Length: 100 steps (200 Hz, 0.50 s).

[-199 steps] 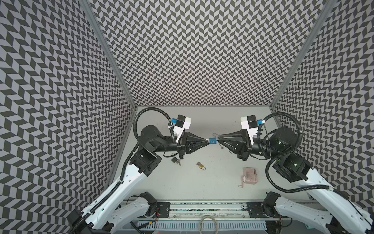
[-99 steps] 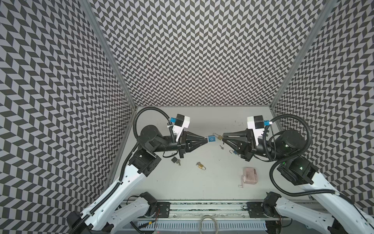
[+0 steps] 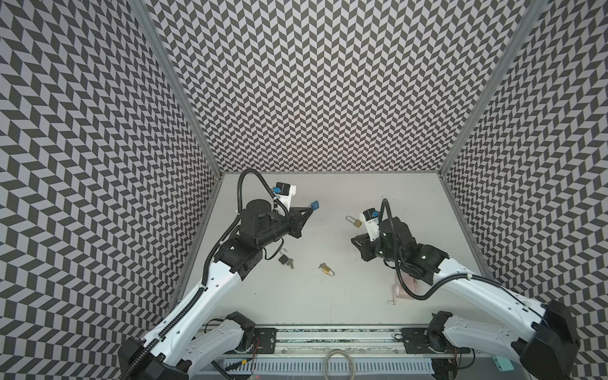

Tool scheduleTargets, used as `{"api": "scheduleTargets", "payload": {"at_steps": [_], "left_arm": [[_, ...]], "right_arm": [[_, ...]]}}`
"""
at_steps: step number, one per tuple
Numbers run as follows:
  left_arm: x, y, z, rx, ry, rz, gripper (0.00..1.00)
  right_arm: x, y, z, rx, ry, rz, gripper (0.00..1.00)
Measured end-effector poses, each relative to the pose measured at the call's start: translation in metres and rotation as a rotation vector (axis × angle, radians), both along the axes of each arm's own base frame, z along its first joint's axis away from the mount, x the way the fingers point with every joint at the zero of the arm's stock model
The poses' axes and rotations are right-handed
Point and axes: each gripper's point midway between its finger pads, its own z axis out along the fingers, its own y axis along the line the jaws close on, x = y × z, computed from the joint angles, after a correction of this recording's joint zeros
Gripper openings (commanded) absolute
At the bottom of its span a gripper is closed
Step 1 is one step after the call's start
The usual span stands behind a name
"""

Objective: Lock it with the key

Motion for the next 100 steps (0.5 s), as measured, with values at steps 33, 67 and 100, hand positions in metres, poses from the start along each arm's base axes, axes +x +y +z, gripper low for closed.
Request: {"api": "scheduleTargets", "payload": {"at_steps": [33, 67, 100], "left_arm": [[0.004, 0.004, -0.016, 0.035, 0.037, 0.033, 0.0], [0.005, 0.004, -0.018, 0.039, 0.04, 0.031, 0.0], [0.006, 0.003, -0.021, 0.044, 0.049, 0.03, 0.0]], "right_arm": [[0.008, 0.006, -0.053, -0.115, 0.125, -0.003, 0.0], [0.017, 0.01, -0.093, -0.198, 0.198, -0.014, 0.0], [0.034, 0.012, -0.111, -0.251, 0.213, -0.046, 0.0]]}}
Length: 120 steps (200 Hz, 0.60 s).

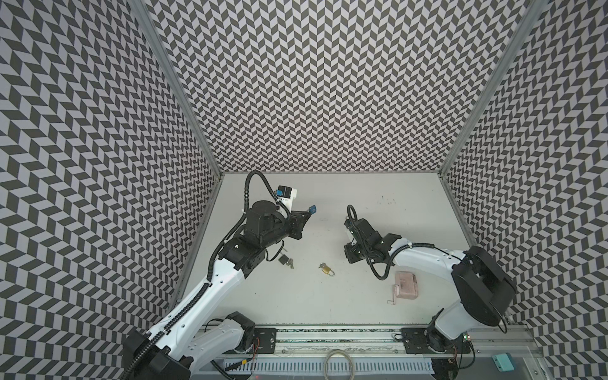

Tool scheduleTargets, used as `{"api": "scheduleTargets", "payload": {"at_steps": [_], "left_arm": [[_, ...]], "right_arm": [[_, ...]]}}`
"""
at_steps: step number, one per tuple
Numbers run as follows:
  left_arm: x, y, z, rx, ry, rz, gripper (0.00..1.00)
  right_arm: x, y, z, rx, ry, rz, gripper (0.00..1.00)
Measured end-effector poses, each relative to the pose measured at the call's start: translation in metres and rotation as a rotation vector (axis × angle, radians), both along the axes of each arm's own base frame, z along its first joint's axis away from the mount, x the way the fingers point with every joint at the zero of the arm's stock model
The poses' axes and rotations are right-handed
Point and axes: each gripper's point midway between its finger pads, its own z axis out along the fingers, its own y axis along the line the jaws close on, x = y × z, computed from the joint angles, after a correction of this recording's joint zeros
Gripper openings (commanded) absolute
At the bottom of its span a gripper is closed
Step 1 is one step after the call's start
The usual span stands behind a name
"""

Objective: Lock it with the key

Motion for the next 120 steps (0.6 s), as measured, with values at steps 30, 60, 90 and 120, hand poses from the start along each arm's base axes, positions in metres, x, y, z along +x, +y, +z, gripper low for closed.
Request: {"api": "scheduleTargets", "payload": {"at_steps": [30, 60, 90, 120], "left_arm": [[0.003, 0.002, -0.002, 0.002, 0.007, 0.008, 0.0], [0.006, 0.003, -0.006, 0.005, 0.018, 0.016, 0.0], [0.008, 0.004, -0.009, 0.003, 0.033, 0.016, 0.0], [0.011, 0.006, -0.018, 0.008, 0.067, 0.018, 0.0]], "right_arm": [[0.013, 0.0, -0.009, -0.032, -0.005, -0.021, 0.0], [0.023, -0.001, -0.019, -0.062, -0.002, -0.029, 0.06], [0.029, -0.001, -0.022, -0.062, -0.001, -0.037, 0.32], [0.033, -0.002, -0.018, -0.055, -0.01, -0.032, 0.64]]}}
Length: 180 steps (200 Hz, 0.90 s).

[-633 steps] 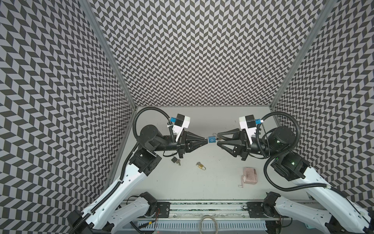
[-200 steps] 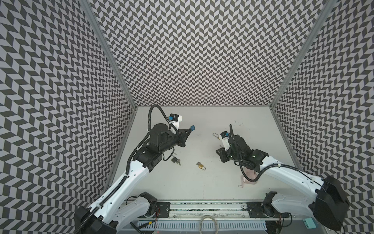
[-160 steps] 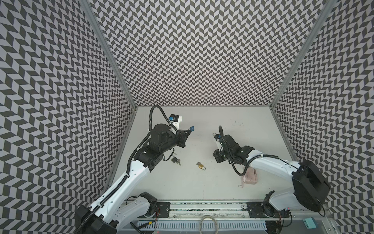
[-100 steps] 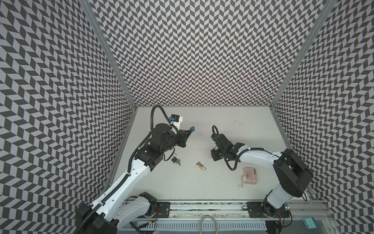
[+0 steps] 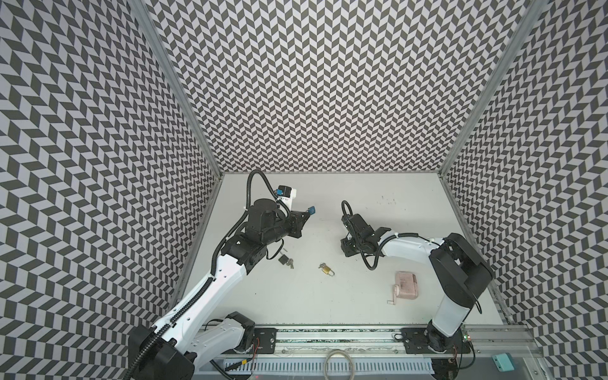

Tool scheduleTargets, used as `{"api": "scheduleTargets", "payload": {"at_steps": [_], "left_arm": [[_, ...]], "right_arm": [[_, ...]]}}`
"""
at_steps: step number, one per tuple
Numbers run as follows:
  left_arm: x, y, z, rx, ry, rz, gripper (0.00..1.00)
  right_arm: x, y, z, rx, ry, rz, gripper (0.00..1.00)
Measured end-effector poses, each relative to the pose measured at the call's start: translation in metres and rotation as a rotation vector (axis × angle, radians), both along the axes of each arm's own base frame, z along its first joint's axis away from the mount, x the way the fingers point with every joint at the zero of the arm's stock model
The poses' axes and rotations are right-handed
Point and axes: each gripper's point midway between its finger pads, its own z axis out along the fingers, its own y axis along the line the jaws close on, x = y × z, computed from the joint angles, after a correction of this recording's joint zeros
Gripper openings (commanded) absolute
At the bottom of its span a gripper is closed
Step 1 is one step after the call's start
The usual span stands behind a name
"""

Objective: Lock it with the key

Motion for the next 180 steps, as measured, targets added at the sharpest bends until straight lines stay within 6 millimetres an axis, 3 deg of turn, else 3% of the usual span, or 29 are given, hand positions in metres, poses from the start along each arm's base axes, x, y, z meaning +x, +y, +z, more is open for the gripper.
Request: {"api": "scheduleTargets", "payload": {"at_steps": [16, 34, 48, 80, 104, 127, 180], "left_arm": [[0.002, 0.002, -0.005, 0.009, 0.026, 0.005, 0.0], [0.003, 0.003, -0.004, 0.017, 0.052, 0.0, 0.0], [0.002, -0.001, 0.005, 0.013, 0.065, -0.028, 0.0], [-0.003, -0.022, 0.03, -0.031, 0.062, -0.159, 0.0], [-0.013, -0.036, 0.036, -0.065, 0.081, -0.254, 0.0], [-0.026, -0.051, 0.035, -0.092, 0.111, -0.349, 0.0], [-0.053, -0.078, 0.04, -0.12, 0.128, -0.508, 0.0]], "right_arm": [[0.001, -0.002, 0.011, 0.011, -0.02, 0.0, 0.68], [0.004, -0.004, 0.047, 0.052, -0.094, 0.002, 0.75], [0.003, -0.005, 0.091, 0.116, -0.203, 0.026, 0.78], [-0.014, -0.012, 0.222, 0.306, -0.593, 0.129, 0.87], [-0.031, -0.014, 0.283, 0.315, -0.814, 0.268, 0.85], [-0.045, -0.004, 0.304, 0.269, -0.922, 0.449, 0.78], [-0.091, 0.029, 0.305, 0.146, -1.016, 0.874, 0.67]]}}
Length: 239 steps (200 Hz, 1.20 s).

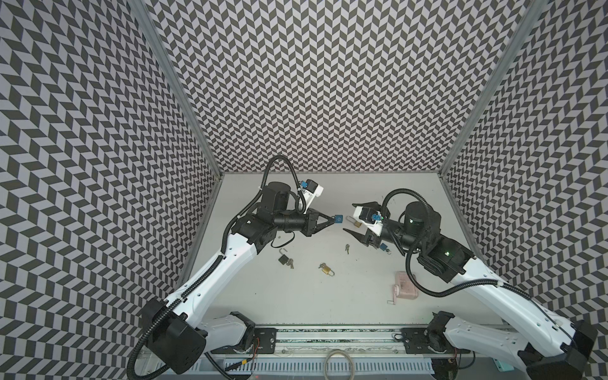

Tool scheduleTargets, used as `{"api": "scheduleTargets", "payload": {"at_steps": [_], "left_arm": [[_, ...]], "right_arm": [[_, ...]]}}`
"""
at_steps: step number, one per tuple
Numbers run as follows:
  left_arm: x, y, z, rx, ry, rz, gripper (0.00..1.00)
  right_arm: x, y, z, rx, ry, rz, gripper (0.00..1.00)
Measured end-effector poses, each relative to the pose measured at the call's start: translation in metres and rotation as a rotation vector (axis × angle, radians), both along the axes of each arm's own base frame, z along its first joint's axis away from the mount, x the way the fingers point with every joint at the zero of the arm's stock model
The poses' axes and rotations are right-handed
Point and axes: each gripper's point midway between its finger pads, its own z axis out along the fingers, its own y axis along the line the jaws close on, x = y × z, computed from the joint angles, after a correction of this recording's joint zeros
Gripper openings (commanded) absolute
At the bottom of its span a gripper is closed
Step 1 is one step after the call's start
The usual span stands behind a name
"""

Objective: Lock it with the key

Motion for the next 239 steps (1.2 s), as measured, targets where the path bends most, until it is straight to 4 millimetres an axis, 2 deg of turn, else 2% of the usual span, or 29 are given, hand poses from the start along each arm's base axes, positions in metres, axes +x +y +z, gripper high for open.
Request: {"api": "scheduleTargets", "payload": {"at_steps": [27, 52, 71, 101, 143, 231, 239], "left_arm": [[-0.005, -0.004, 0.003, -0.012, 0.0, -0.029, 0.0], [-0.008, -0.006, 0.005, -0.018, 0.003, -0.047, 0.0], [-0.01, -0.006, 0.005, -0.019, 0.006, -0.052, 0.0], [-0.011, -0.007, 0.004, -0.021, 0.008, -0.061, 0.0], [-0.016, -0.01, 0.006, -0.027, 0.01, -0.083, 0.0], [-0.016, -0.011, 0.007, -0.031, 0.008, -0.086, 0.0], [-0.016, -0.011, 0.007, -0.032, 0.006, -0.085, 0.08]], "right_arm": [[-0.006, 0.015, -0.003, -0.076, -0.063, 0.041, 0.61], [-0.004, 0.022, -0.023, -0.157, -0.065, 0.041, 0.58], [0.001, 0.023, -0.034, -0.201, -0.069, 0.023, 0.52], [0.005, 0.022, -0.034, -0.223, -0.091, -0.002, 0.45], [0.01, 0.02, -0.037, -0.246, -0.102, -0.038, 0.44], [0.015, 0.019, -0.04, -0.258, -0.102, -0.072, 0.09], [0.015, 0.019, -0.039, -0.25, -0.095, -0.076, 0.06]]}}
